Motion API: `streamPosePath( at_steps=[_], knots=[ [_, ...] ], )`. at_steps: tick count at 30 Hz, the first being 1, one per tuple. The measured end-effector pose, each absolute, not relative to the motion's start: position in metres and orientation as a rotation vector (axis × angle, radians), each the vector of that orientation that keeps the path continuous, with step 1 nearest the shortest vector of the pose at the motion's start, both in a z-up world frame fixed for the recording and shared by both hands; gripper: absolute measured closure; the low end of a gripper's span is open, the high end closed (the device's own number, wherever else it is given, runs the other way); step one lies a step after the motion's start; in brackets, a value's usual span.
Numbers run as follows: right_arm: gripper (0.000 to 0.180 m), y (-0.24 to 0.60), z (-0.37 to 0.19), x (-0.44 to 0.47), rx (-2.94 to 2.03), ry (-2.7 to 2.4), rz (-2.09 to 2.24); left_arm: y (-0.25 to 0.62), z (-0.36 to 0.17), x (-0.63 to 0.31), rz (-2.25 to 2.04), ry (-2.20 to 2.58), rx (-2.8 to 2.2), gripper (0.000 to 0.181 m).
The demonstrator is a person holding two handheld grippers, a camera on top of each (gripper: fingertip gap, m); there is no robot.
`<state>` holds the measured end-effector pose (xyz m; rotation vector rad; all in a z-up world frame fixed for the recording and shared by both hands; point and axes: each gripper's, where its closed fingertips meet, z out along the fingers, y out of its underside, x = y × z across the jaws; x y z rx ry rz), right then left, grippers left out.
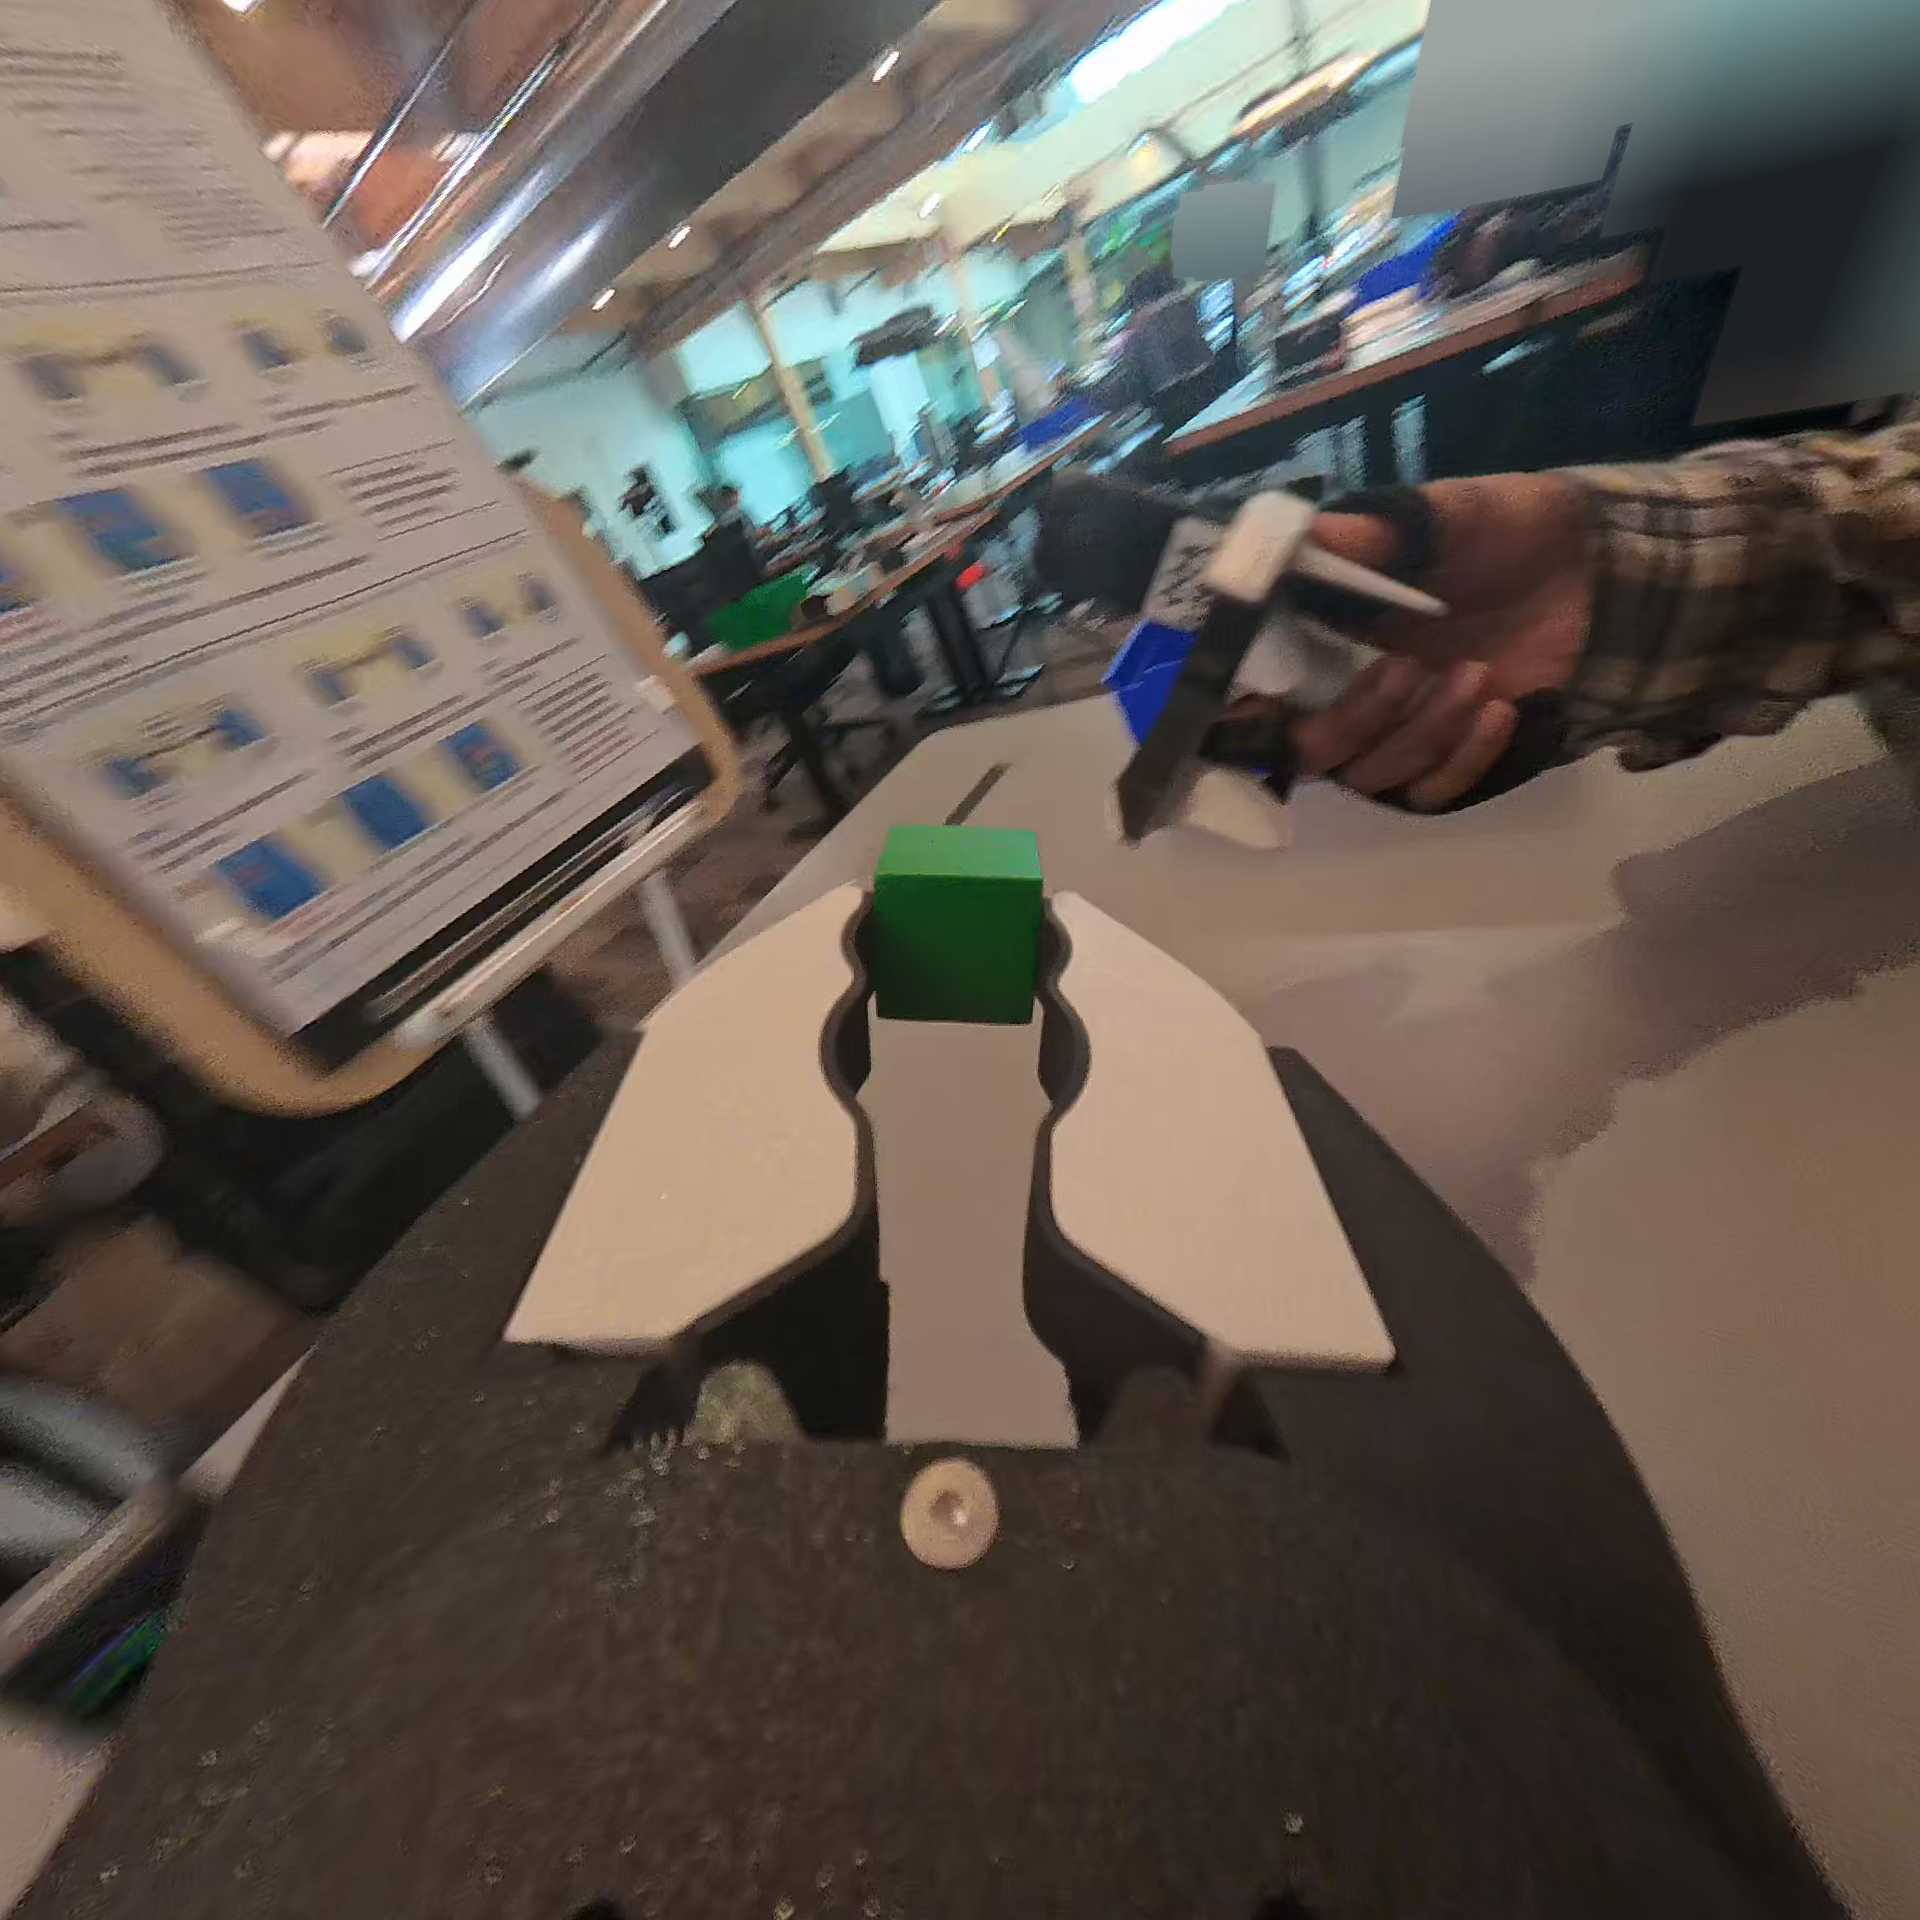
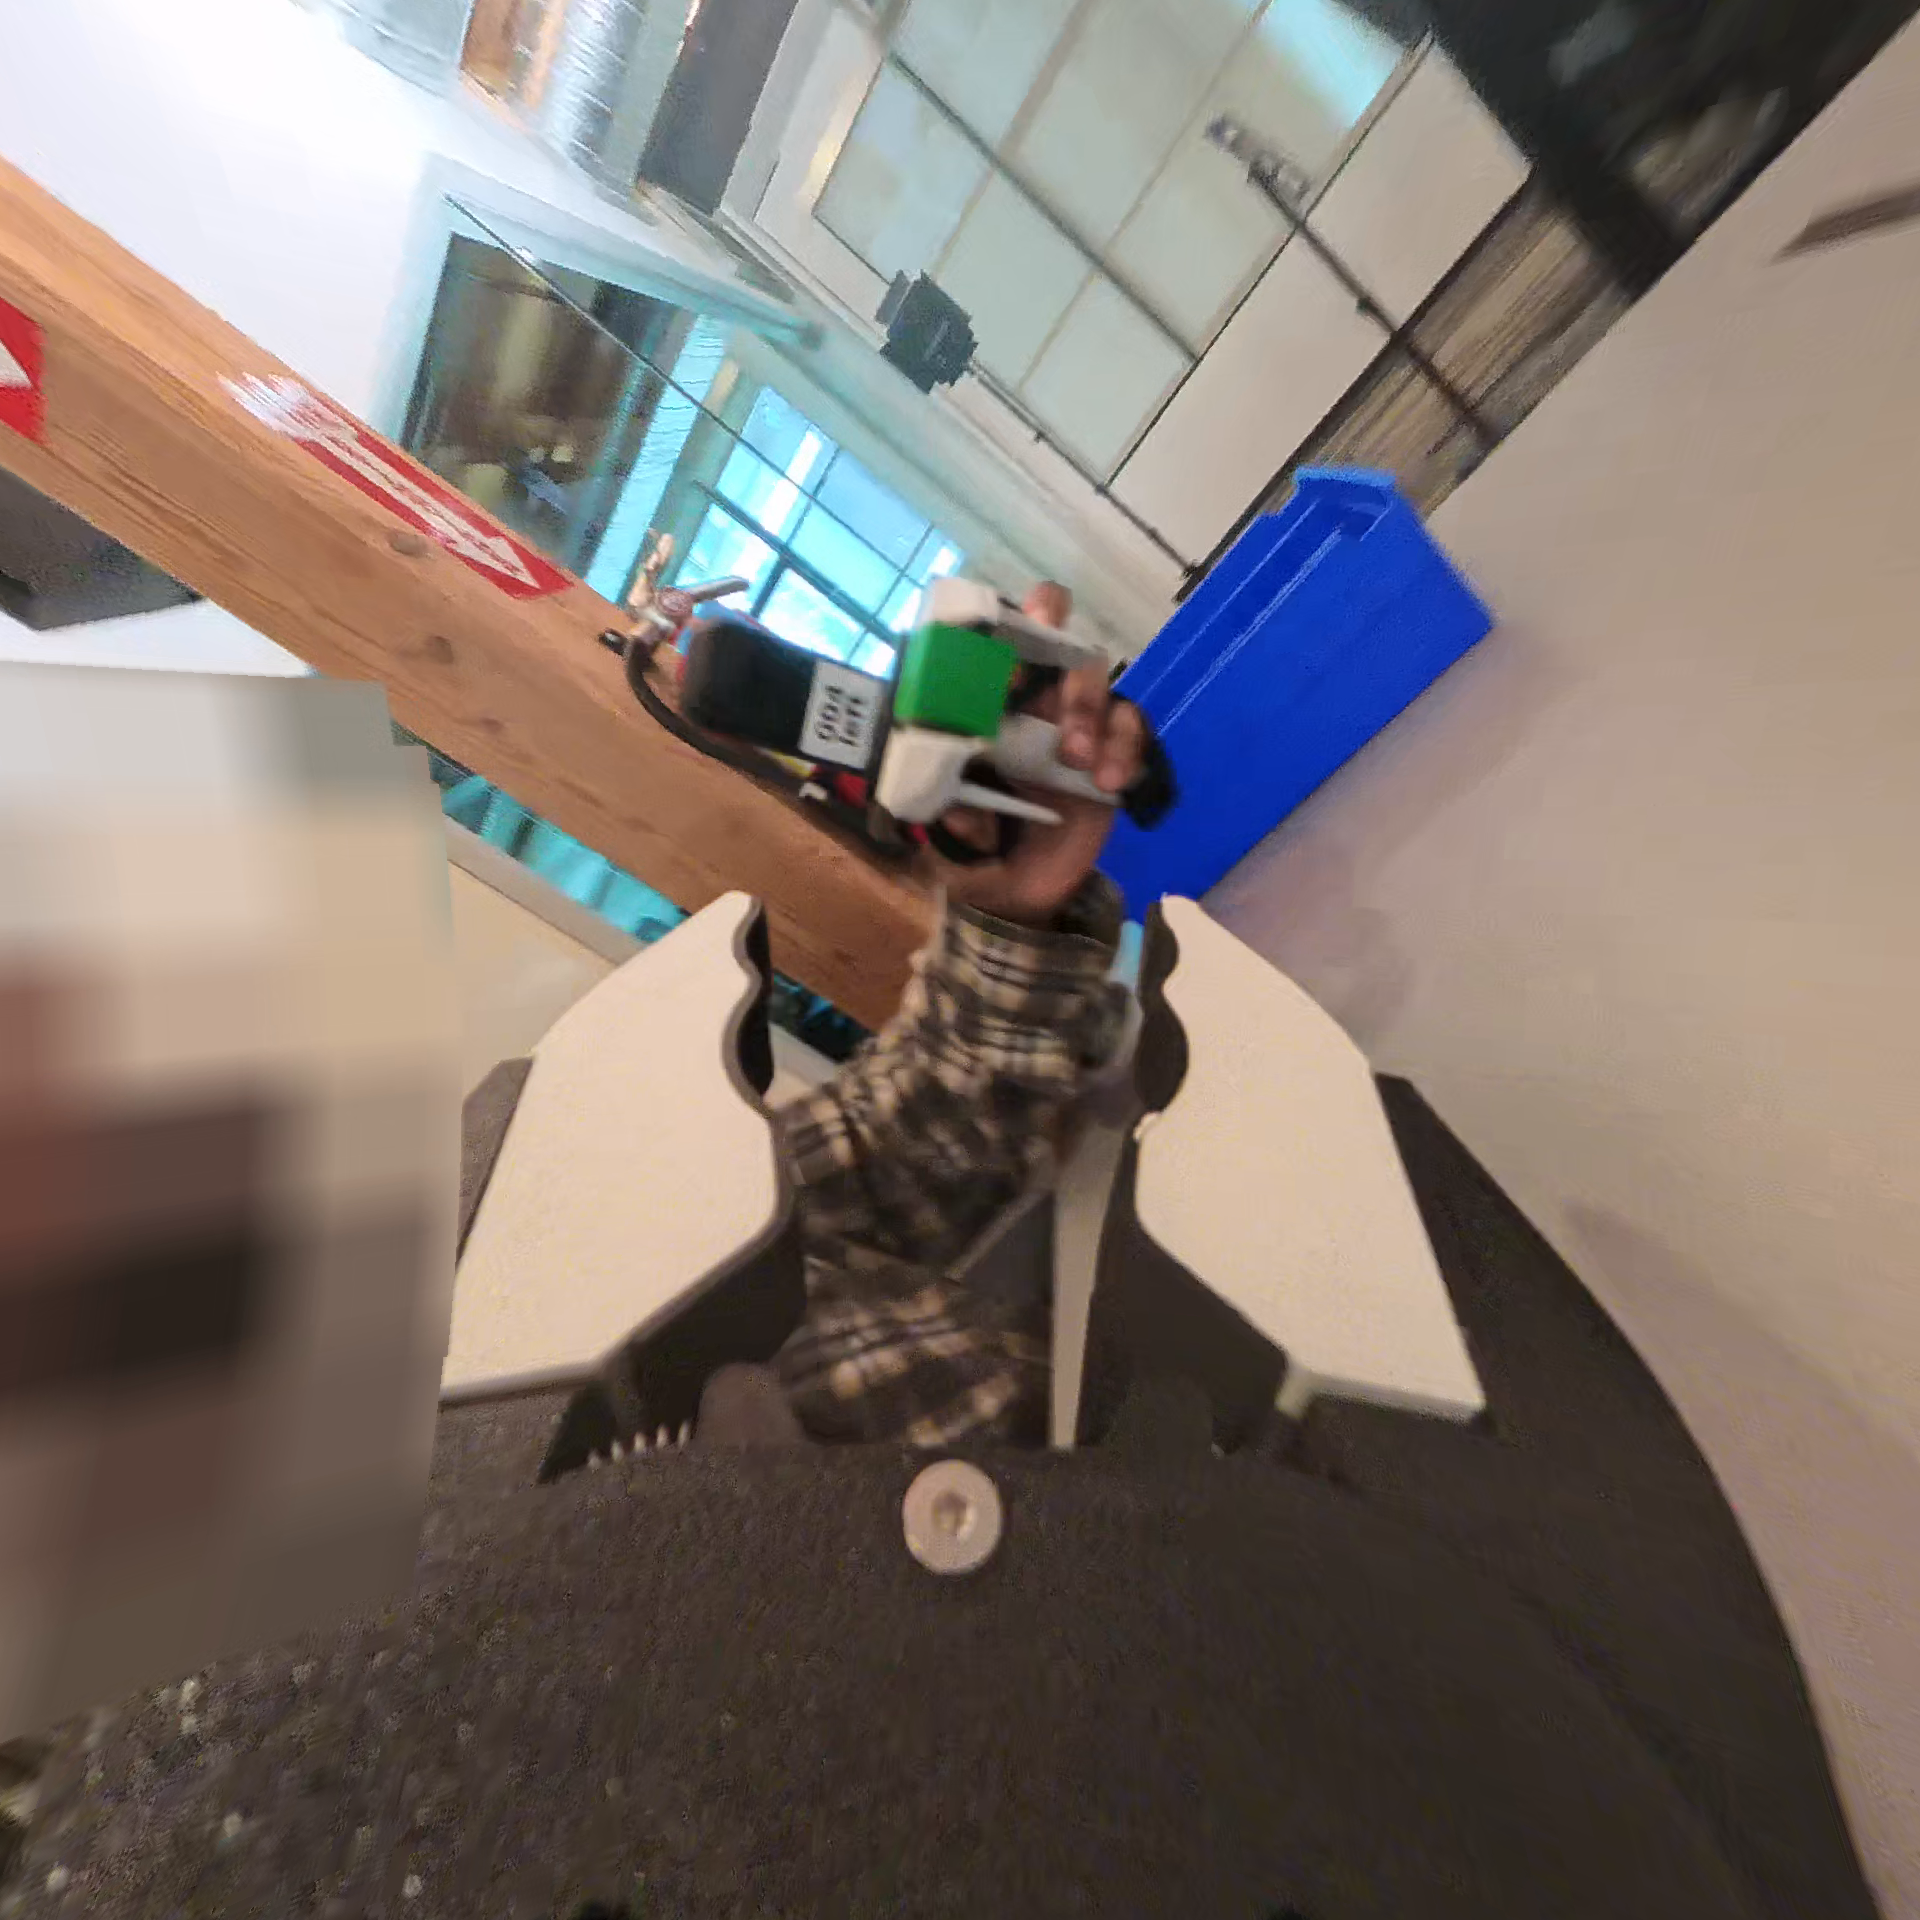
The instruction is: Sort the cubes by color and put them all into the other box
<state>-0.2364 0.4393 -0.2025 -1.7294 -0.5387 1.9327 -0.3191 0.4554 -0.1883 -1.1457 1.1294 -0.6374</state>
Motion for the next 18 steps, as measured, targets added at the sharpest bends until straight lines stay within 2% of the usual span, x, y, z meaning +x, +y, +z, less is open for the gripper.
streamPosePath(
  at_steps=[4,10,13,14,17,18],
  knots=[
    [0.116,0.439,-0.209,-0.249,-1.856,-0.486,1.99,0.447,-0.213,-0.265,-0.764,1.171,-1.043,0.153],
    [0.123,0.439,-0.227,-0.26,-1.948,-0.455,2.025,0.437,-0.227,-0.244,-0.823,1.197,-1.0,0.153],
    [0.135,0.434,-0.229,-0.269,-1.935,-0.479,2.094,0.437,-0.231,-0.244,-0.811,1.204,-1.011,0.153],
    [0.15,0.432,-0.227,-0.271,-1.917,-0.488,2.126,0.437,-0.233,-0.243,-0.817,1.206,-1.015,0.152],
    [0.152,0.432,-0.231,-0.269,-1.963,-0.53,2.07,0.438,-0.236,-0.243,-0.815,1.172,-1.025,0.152],
    [0.151,0.433,-0.231,-0.265,-1.978,-0.546,2.035,0.44,-0.235,-0.243,-0.812,1.143,-1.03,0.142]
  ],
)
